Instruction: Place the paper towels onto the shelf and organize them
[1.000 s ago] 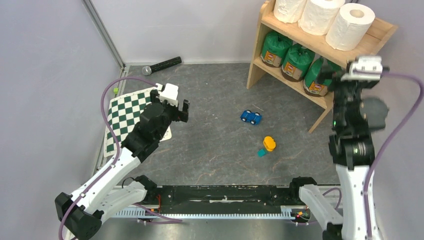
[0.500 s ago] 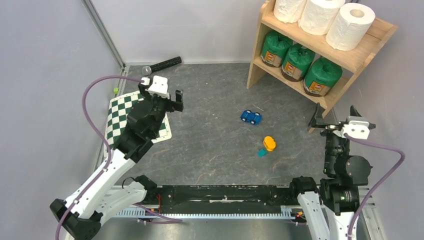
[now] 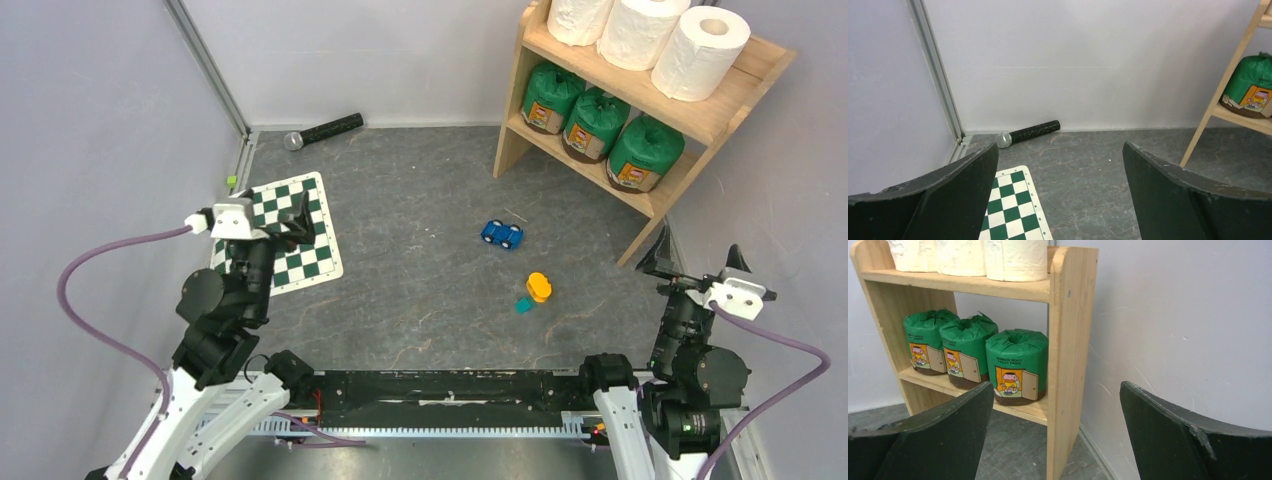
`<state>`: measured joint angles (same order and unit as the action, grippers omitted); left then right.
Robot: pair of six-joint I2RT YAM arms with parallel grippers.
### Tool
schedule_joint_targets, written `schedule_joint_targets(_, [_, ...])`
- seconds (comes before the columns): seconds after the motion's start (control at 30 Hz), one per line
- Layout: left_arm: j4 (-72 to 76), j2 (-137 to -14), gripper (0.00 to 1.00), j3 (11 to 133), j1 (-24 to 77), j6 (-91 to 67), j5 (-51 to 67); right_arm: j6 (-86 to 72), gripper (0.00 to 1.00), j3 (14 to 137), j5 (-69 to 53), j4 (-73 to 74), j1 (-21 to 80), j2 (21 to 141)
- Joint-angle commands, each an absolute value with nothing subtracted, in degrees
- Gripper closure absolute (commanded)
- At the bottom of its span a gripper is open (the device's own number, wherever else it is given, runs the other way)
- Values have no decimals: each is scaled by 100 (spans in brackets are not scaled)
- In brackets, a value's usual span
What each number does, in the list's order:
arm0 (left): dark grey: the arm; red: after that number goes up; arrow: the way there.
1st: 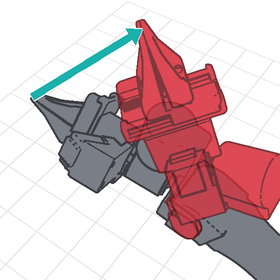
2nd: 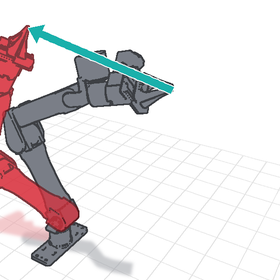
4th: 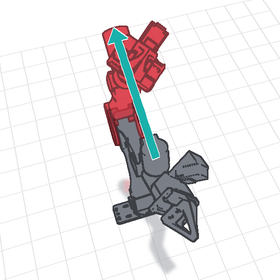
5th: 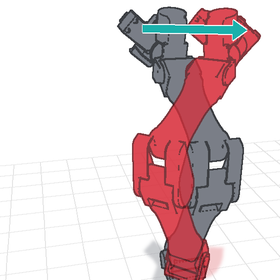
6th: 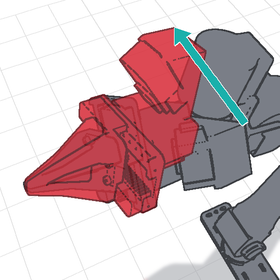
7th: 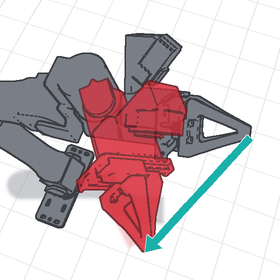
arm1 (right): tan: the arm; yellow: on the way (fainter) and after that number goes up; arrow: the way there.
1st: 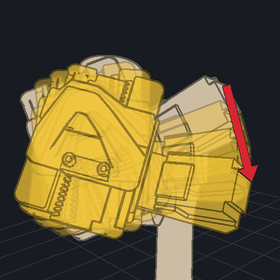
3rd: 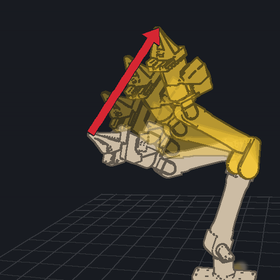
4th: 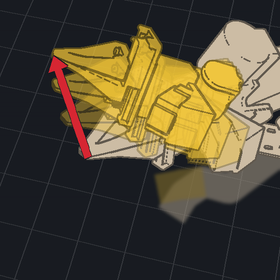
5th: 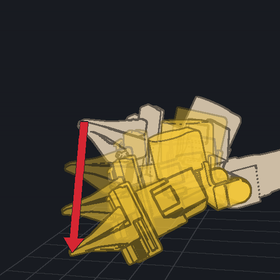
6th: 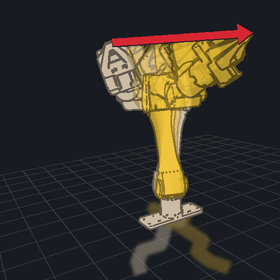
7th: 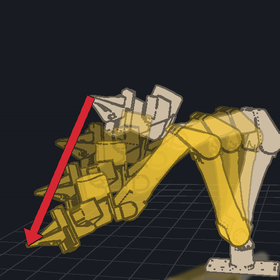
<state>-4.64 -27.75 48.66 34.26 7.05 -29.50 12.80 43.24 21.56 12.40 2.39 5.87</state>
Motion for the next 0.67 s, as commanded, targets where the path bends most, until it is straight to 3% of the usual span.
schedule_joint_targets(0.0, [-616,-2436,0,4948,3459,631,-3241,1187,2,4342,2531,1283,229,460])
schedule_joint_targets(0.63, [-607,-2035,0,4922,3455,716,-3480,1082,2,4305,2883,1234,231,488])
